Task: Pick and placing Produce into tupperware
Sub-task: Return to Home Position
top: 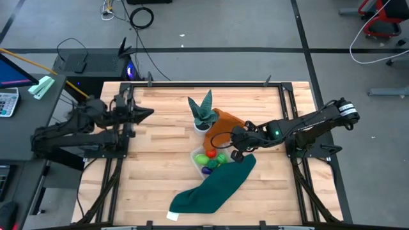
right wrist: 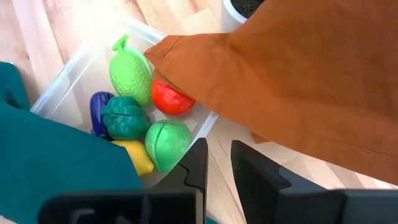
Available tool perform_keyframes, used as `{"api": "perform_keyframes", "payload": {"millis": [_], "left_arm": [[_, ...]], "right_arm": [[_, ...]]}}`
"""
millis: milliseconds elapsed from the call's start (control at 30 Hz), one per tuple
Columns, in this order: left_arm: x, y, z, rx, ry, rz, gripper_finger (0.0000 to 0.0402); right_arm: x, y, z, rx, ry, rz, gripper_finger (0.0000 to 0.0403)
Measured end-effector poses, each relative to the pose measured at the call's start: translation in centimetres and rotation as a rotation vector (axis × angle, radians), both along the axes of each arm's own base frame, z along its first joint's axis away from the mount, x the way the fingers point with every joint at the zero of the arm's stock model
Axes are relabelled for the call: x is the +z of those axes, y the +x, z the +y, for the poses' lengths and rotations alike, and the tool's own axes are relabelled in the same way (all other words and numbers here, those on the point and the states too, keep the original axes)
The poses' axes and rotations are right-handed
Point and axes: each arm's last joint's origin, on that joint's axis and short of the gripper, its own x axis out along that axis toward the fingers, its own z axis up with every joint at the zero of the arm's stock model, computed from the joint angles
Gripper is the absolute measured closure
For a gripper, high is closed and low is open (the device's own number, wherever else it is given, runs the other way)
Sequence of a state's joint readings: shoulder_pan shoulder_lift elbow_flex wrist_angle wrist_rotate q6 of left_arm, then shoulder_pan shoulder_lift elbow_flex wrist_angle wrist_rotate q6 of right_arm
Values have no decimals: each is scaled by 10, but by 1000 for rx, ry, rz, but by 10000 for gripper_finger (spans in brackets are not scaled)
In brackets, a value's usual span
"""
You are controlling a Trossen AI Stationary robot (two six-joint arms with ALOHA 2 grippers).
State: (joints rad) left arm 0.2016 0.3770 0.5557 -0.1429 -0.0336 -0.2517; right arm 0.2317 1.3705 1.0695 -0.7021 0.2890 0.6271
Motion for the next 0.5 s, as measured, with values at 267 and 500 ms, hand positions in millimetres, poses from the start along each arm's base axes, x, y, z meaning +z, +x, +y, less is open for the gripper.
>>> {"api": "perform_keyframes", "payload": {"millis": [267,500], "left_arm": [[-26,6,1,-5,-57,-105,396],[-36,10,-3,-13,-81,-125,392]], "right_arm": [[0,0,0,-11,10,-3,368],[0,0,0,-27,22,-5,369]]}}
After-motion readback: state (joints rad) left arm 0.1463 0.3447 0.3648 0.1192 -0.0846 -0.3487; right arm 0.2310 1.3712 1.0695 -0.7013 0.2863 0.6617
